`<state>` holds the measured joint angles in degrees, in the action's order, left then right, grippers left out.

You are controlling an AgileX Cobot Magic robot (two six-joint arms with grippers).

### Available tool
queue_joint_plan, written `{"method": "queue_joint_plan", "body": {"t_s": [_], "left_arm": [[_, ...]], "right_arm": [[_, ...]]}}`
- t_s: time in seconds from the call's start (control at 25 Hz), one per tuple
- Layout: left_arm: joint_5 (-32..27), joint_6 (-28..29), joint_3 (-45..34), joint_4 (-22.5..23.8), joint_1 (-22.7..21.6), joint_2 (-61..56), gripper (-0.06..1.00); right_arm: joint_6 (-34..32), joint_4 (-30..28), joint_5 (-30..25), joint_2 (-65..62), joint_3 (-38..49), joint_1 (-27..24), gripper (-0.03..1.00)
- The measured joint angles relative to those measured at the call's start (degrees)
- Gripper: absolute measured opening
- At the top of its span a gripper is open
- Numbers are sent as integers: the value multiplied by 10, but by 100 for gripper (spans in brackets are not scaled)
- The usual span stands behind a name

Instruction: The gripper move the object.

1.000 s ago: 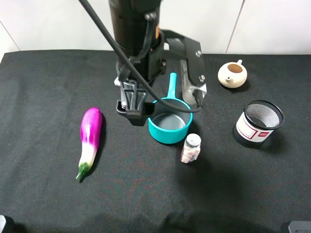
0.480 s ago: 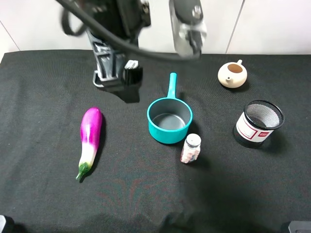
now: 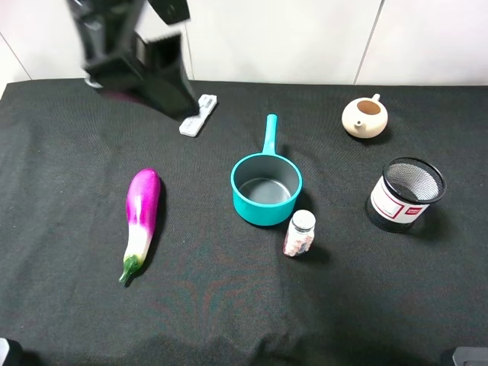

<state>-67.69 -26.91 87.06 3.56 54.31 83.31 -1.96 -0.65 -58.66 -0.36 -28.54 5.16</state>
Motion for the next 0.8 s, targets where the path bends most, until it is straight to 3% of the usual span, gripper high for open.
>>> {"method": "queue_joint_plan", "body": {"t_s": [0.36,0.56,0.8], "left_arm": [[-1,-8,0,8,0,-51,99],[-1,-7,0,36,0,-71,99],[0,64,-8,78,0,-115,99]], "right_arm": [[0,0,0,0,0,0,69],[0,0,0,0,0,0,69],[0,0,0,0,0,0,69]]}}
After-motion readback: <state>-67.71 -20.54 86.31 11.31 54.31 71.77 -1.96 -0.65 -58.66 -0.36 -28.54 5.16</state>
